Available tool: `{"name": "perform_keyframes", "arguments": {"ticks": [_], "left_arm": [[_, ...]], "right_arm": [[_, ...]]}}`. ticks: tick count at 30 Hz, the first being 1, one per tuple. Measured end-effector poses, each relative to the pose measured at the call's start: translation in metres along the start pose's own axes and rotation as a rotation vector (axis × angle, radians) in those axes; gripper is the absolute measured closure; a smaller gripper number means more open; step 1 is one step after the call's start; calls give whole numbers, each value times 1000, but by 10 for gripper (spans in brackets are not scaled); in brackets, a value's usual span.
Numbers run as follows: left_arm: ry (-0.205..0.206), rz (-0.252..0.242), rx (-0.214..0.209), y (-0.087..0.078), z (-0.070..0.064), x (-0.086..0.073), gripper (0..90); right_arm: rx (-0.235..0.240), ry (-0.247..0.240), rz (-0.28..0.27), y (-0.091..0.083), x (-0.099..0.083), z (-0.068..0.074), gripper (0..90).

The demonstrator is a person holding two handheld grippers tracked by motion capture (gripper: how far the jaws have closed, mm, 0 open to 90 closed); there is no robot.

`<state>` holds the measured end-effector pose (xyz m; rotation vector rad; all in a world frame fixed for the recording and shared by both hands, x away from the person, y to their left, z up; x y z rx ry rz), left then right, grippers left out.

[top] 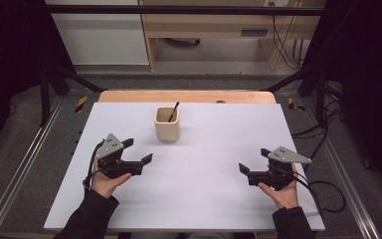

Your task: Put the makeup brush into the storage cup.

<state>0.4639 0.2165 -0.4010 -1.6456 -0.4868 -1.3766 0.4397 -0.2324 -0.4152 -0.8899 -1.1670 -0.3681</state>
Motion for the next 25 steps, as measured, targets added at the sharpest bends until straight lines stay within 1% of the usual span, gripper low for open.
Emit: {"name": "perform_keyframes", "arguments": {"ticks": [2,3,4,7,8,12,14,15,16,17,18,21,23,25], "left_arm": [[-10,11,-7,-2,2,-4,99],[-16,9,-9,-4,2,-6,98],[-12,16,-8,-6,4,-10,97],[-16,13,-9,-8,6,-14,96],[-28,10,-15,-10,8,-17,99],[-27,15,-15,-12,9,-23,98],[-19,24,-13,-14,10,-26,97],[-27,25,-12,-16,12,-31,98],[-27,25,-12,-16,12,-31,98],[-40,31,-13,-18,14,-36,98],[-40,31,-13,-18,14,-36,98],[-40,41,1,-19,17,-41,98],[-45,39,14,-20,20,-42,97],[-44,38,18,-20,20,-42,96]], "right_arm": [[0,2,-2,-1,0,0,47],[2,2,-6,-1,0,0,48],[2,0,-3,-1,0,0,48],[1,-2,3,0,0,0,48],[2,-4,5,0,-1,0,48],[2,-5,6,0,-1,0,48],[3,-4,4,-1,-1,0,48],[5,-2,3,-1,-1,0,49],[5,-2,3,-1,-1,0,49],[4,1,3,-1,-1,1,49],[4,1,3,-1,-1,1,49],[4,-2,2,-1,-1,1,49],[6,2,2,-1,-1,1,50],[5,0,4,0,-1,1,50]]}}
Point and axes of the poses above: each handheld gripper's, and its own axes: y roughly forward along the jaws, x roughly out of its top, z roughly to its left, the point moved 1 cm from there along y, roughly forward along the jaws, and after that the axes turned 7 degrees about x, right-handed, at the moved point
